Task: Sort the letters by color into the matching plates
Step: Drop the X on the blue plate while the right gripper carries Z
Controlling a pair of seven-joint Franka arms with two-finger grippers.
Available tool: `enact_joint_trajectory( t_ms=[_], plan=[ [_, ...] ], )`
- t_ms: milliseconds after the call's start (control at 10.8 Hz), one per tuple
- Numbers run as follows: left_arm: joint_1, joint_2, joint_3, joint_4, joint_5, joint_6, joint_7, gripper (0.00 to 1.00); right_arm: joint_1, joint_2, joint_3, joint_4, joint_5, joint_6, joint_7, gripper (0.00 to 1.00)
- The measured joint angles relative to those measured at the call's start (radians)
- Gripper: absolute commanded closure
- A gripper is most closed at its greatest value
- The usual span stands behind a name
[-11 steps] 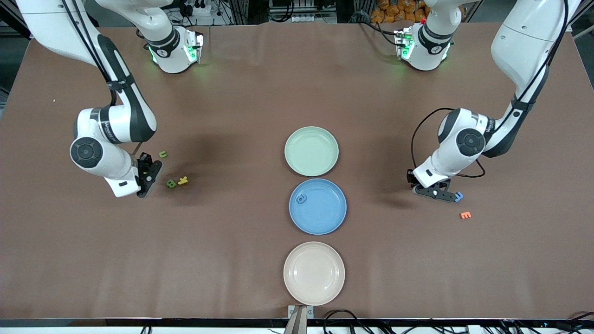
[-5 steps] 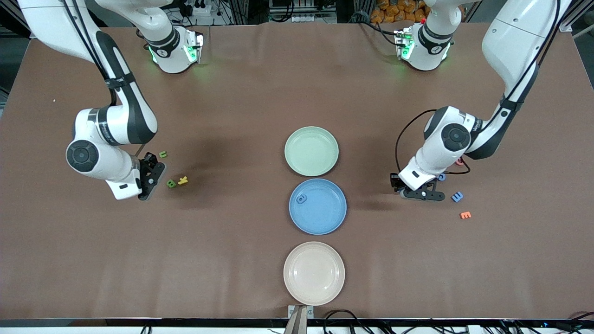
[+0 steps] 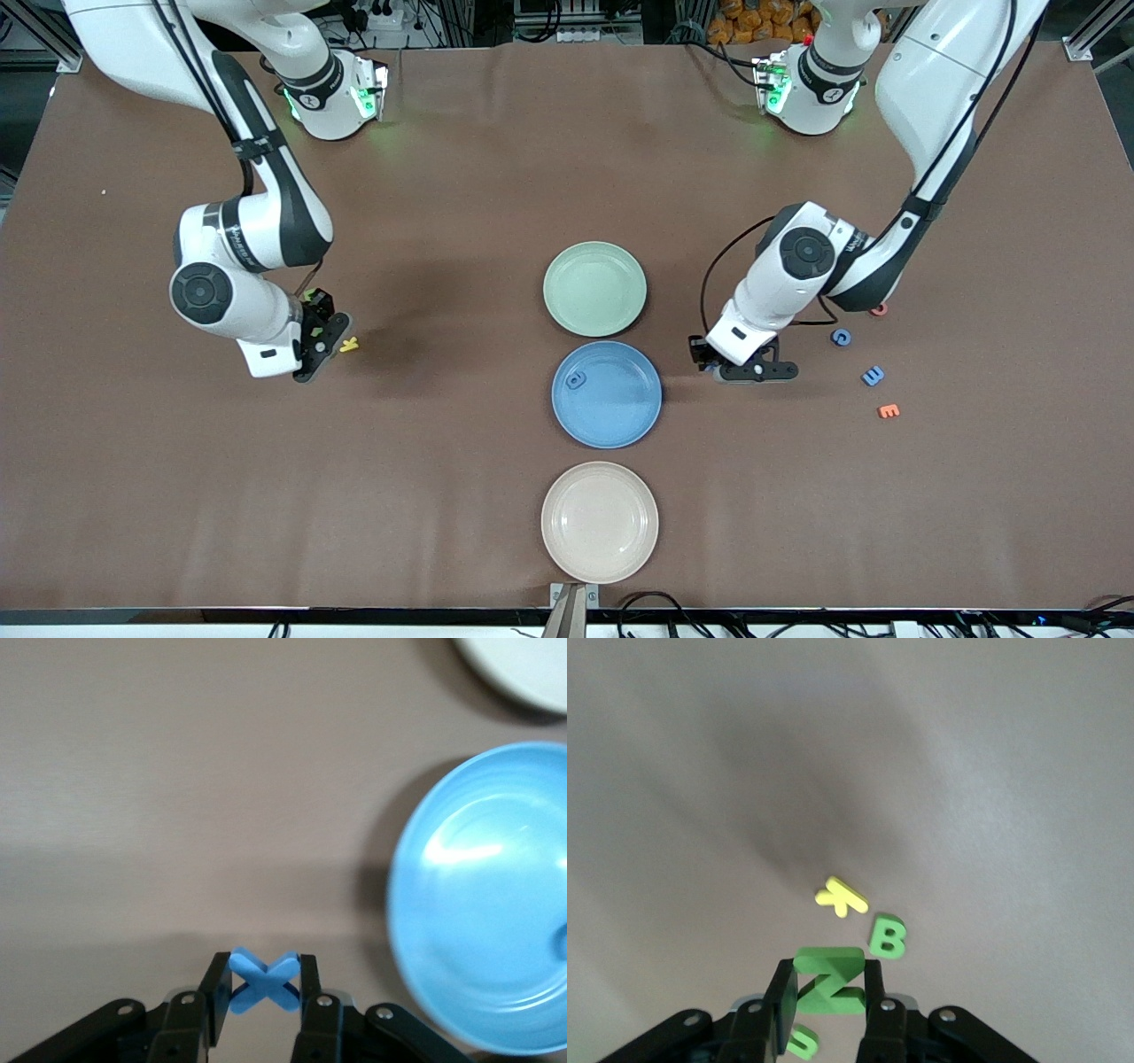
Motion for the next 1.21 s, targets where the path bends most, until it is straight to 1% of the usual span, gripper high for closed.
enact_joint_trajectory(
  t_ms=[185,371,556,742,834,927,1020,1113,1205],
  plan=[
    [-0.061,0.044,-0.002,0.082,0.000,0.005,-0.112,1.00,0.029,0.000,0.020,0.006,0.002,-0.004,0.101,1.00],
    [-0.115,0.083,-0.003,0.154,0.000,0.005,-0.190,1.00,0.071,0.000,0.037,0.008,0.025,-0.004,0.214,1.00],
    [-0.157,0.110,-0.003,0.196,0.000,0.005,-0.245,1.00,0.131,0.001,0.043,0.014,0.055,-0.003,0.338,1.00],
    [-0.170,0.122,-0.002,0.213,0.000,0.005,-0.264,1.00,0.191,0.002,0.045,0.020,0.063,-0.003,0.453,1.00],
    [-0.171,0.124,-0.002,0.217,0.000,0.005,-0.270,0.82,0.218,0.005,0.046,0.025,0.078,-0.001,0.499,1.00],
    [-0.171,0.125,-0.001,0.222,0.000,0.005,-0.279,0.40,0.245,0.009,0.046,0.036,0.108,0.002,0.530,1.00],
    [-0.171,0.126,0.001,0.231,0.000,0.005,-0.283,0.26,0.274,0.013,0.046,0.053,0.145,0.004,0.557,1.00],
    [-0.170,0.126,0.004,0.242,0.000,0.005,-0.283,0.16,0.303,0.017,0.046,0.072,0.165,0.004,0.596,1.00],
    [-0.170,0.127,0.007,0.251,0.000,0.005,-0.283,0.12,0.331,0.023,0.047,0.088,0.174,0.004,0.645,1.00]
  ],
)
